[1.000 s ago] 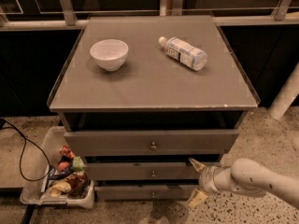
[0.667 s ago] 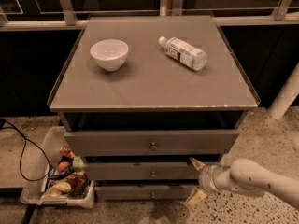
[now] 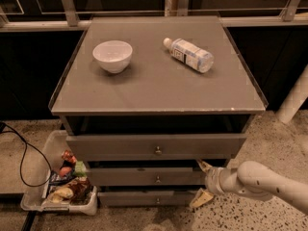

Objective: Open middle drawer

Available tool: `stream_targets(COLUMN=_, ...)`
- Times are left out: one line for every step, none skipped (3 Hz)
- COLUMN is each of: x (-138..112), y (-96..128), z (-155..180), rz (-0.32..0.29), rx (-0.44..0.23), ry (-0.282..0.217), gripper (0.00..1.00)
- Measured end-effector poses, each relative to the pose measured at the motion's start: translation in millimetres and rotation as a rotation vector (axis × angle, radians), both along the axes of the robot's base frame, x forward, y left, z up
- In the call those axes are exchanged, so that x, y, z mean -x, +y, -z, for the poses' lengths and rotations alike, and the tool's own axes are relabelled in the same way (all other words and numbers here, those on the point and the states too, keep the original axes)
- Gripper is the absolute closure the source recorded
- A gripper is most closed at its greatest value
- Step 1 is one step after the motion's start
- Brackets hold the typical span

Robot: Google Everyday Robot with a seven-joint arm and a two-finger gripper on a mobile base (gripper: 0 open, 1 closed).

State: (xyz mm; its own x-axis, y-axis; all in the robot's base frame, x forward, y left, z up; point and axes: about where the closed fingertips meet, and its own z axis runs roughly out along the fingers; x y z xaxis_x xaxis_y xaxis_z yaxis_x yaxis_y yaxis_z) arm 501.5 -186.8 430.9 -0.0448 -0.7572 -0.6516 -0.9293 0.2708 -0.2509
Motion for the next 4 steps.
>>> stream_targets(x=9, y=5, z=-1, rz=-0.063, rx=-0.010, ry=-0.001, gripper=0.00)
stream_targets(x=9, y=13, z=4, rz=-0.187, rx=-0.013, ry=-0.005, gripper=0.00)
stream_targets(x=9, y=13, z=4, rz=-0.186, rx=-0.013, ry=-0.005, gripper=0.00)
stream_targets(x=-7, y=12, z=25, rz=-0.144, rx=-0.011, ry=0.010, gripper=0.00)
